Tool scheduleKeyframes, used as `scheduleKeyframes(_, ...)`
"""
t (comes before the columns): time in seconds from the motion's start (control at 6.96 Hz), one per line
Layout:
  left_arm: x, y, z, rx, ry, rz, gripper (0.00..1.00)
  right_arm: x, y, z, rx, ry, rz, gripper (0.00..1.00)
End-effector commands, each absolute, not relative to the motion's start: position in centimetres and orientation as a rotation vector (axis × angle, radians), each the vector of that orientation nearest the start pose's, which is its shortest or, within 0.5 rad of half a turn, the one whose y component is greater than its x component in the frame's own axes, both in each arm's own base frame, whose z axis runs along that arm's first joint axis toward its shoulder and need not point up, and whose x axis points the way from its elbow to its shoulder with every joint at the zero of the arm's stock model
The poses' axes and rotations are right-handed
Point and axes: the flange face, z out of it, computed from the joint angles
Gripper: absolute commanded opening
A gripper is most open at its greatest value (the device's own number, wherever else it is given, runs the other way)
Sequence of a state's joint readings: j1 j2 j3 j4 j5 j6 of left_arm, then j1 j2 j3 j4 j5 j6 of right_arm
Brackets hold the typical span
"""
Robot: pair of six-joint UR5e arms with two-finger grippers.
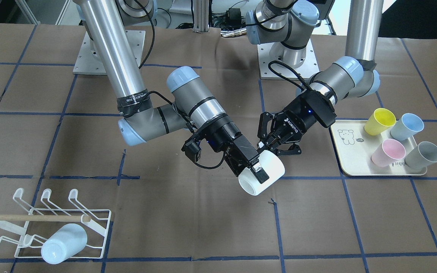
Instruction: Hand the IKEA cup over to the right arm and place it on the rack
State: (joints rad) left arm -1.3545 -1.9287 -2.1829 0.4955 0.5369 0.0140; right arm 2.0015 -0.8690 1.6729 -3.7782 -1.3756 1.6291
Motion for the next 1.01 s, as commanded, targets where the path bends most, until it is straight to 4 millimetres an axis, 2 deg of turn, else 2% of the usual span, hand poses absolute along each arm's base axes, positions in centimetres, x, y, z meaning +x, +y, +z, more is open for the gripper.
scheduleKeyframes(0.0, -11.48, -49.74, 30.34, -0.467, -1.963, 1.283, 0.15, 41.52, -53.49, 28.48, 0.878, 1.549, -0.618, 0.98)
scheduleKeyframes(0.14, -11.48, -49.74, 30.34, -0.465, -1.963, 1.282, 0.17, 41.63, -53.69, 28.11, 0.878, 1.551, -0.615, 0.98)
scheduleKeyframes(0.43, -11.5, -49.66, 30.43, -0.466, -1.962, 1.283, 0.22, 41.65, -53.68, 28.19, 0.871, 1.554, -0.606, 0.71)
scheduleKeyframes(0.58, -11.5, -49.68, 30.55, -0.467, -1.961, 1.285, 0.29, 41.64, -53.62, 28.32, 0.87, 1.554, -0.604, 0.66)
scheduleKeyframes(0.72, -11.5, -49.68, 30.55, -0.467, -1.961, 1.285, 0.29, 41.6, -53.52, 28.66, 0.866, 1.551, -0.605, 0.63)
scheduleKeyframes(0.86, -11.5, -49.68, 30.55, -0.467, -1.961, 1.285, 0.32, 41.46, -53.41, 28.91, 0.863, 1.549, -0.607, 0.52)
